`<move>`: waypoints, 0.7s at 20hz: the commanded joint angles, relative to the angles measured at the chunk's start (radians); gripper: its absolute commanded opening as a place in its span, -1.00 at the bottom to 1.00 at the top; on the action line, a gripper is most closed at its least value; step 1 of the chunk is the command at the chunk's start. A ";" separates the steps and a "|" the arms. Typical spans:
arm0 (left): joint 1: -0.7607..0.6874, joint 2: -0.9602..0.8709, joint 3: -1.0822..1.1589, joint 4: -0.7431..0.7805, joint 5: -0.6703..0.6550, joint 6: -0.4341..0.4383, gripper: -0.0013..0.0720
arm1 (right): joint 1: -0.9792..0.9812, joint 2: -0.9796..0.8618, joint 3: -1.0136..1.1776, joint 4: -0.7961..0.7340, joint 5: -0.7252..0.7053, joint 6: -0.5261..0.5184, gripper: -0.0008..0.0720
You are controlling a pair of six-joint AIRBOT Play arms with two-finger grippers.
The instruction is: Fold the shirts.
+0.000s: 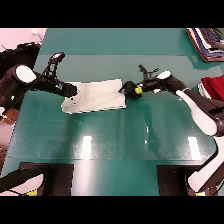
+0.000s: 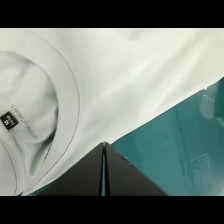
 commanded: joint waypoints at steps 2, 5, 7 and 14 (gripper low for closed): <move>0.001 0.000 0.002 -0.028 0.002 0.003 -0.89 | 0.093 -0.152 0.178 0.001 0.030 0.064 0.54; 0.001 0.001 0.002 -0.029 -0.004 0.003 -0.89 | 0.126 -0.188 0.292 -0.020 0.047 0.059 -0.32; 0.001 0.001 0.002 -0.031 -0.005 0.002 -0.89 | 0.126 -0.187 0.370 -0.072 0.055 0.049 -0.88; -0.163 0.001 0.002 -0.066 0.047 -0.010 -0.90 | -0.053 -0.020 0.507 -0.435 0.136 0.142 -0.94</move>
